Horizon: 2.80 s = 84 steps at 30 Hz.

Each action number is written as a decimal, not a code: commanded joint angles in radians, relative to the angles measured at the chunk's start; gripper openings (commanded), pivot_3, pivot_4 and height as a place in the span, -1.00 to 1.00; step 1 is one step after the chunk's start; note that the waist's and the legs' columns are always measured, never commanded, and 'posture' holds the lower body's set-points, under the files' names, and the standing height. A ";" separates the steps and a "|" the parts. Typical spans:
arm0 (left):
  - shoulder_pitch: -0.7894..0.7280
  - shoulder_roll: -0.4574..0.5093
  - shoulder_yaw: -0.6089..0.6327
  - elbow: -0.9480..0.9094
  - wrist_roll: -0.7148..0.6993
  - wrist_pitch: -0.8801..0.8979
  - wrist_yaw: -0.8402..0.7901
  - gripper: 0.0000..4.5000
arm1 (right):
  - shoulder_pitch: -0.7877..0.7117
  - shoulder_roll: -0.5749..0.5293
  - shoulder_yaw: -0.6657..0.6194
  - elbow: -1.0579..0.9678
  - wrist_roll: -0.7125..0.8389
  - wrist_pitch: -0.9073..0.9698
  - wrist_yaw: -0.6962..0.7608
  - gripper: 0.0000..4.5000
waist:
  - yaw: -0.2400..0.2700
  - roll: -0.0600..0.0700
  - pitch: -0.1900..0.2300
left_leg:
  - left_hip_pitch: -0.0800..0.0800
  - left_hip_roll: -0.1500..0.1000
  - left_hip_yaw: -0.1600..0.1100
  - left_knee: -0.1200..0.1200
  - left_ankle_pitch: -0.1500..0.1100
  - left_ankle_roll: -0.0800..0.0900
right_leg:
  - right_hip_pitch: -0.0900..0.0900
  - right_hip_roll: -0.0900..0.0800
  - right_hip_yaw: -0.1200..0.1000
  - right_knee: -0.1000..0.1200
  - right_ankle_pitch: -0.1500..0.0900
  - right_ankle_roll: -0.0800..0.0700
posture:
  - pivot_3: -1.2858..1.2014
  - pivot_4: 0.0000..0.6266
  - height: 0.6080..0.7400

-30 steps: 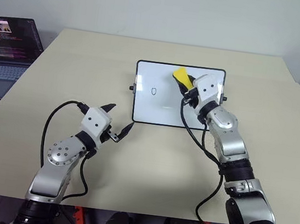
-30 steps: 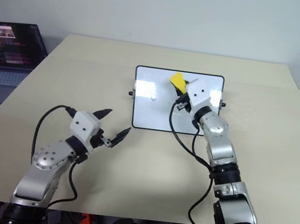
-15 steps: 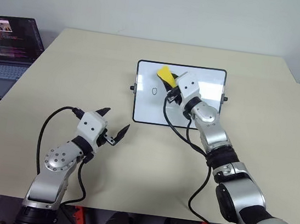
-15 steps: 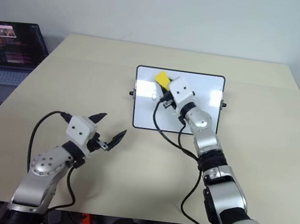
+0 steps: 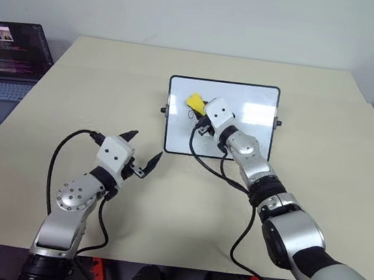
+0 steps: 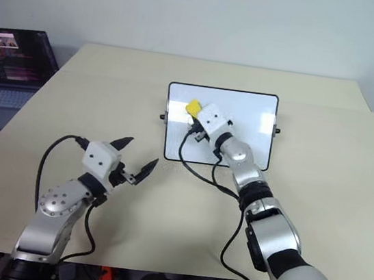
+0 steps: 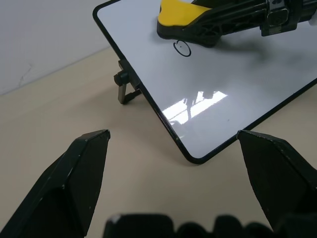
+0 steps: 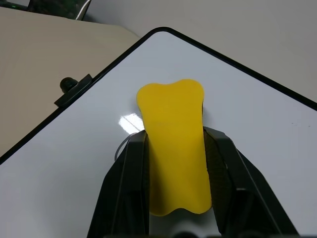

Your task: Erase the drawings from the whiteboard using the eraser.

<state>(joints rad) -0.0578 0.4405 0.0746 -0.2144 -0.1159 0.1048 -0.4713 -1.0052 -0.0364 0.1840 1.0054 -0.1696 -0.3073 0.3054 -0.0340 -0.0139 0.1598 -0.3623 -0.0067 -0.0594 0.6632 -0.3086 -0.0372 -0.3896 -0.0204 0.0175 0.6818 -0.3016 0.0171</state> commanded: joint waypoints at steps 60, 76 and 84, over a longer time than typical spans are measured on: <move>-0.016 -0.005 0.002 -0.028 0.000 -0.007 0.008 1.00 | 0.188 -0.030 0.105 -0.373 -0.069 0.232 0.122 -0.45 | 0.002 0.000 0.000 | -0.001 0.000 0.000 -0.001 0.000 0.000 | -0.001 0.000 0.000 -0.001 0.000 0.000 | 0.03 -0.52 1.00; -0.034 -0.001 -0.001 -0.011 0.000 -0.009 0.000 1.00 | 0.104 -0.072 0.050 -0.341 -0.044 0.225 0.094 -0.45 | 0.004 0.000 0.000 | -0.001 0.000 -0.002 0.001 0.000 0.000 | 0.000 0.000 -0.001 -0.001 0.000 -0.001 | 0.03 -0.52 1.00; -0.033 0.001 0.004 -0.011 0.000 -0.008 0.002 1.00 | 0.200 -0.090 0.045 -0.639 -0.010 0.364 0.147 -0.45 | 0.003 0.000 0.000 | -0.003 0.000 -0.001 -0.001 0.000 0.000 | -0.001 0.000 -0.001 -0.003 0.000 0.000 | 0.03 -0.52 1.00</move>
<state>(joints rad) -0.0815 0.4367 0.0713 -0.1986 -0.1144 0.1054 -0.4710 -0.7886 -0.1167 0.2547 0.4365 -0.2020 0.0410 0.4544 -0.0305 -0.0140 0.1599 -0.3651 -0.0067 -0.0606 0.6622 -0.3089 -0.0374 -0.3908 -0.0205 0.0166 0.6789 -0.3013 0.0166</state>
